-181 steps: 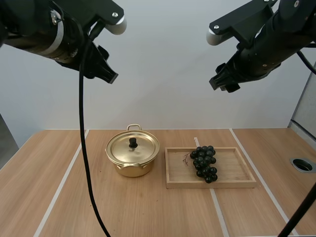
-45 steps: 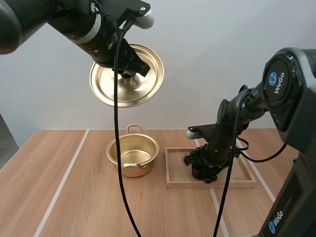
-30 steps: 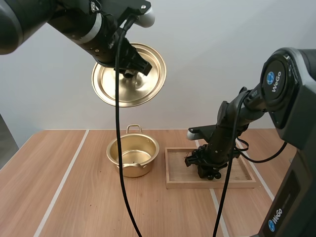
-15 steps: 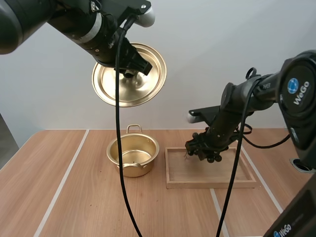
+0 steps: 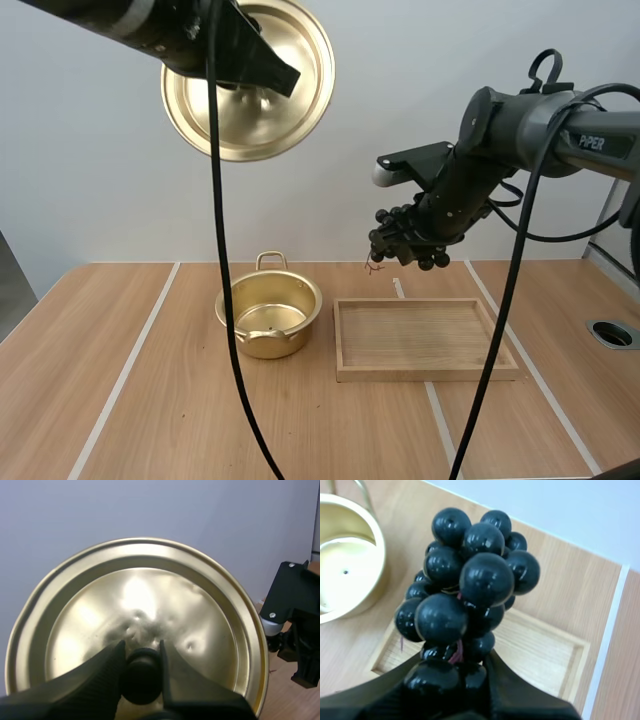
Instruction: Open the pot, put the grape inside, and close it
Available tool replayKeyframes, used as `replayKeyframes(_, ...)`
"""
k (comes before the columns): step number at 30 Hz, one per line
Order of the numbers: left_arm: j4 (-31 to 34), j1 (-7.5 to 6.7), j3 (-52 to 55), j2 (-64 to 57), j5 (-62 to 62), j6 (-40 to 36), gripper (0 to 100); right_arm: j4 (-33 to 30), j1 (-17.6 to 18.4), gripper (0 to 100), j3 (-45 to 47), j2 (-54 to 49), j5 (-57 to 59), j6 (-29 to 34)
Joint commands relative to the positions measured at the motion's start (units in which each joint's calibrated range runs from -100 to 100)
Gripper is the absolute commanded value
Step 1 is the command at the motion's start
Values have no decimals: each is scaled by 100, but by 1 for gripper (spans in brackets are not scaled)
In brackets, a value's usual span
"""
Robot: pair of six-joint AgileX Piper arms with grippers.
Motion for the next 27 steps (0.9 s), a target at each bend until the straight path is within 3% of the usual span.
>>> replayKeyframes(1, -120, -18, -194, -353, -389, 1, 0, 113, 214, 0, -225, -82, 92, -94)
replayKeyframes(15, -120, -10, -550, -870, 7, -131, 0, 140, 1435, 0, -931, 710, 46, 88)
replayKeyframes(27, 160, -10, -562, -870, 165, -131, 0, 126, 1729, 0, -931, 2035, -665, 88)
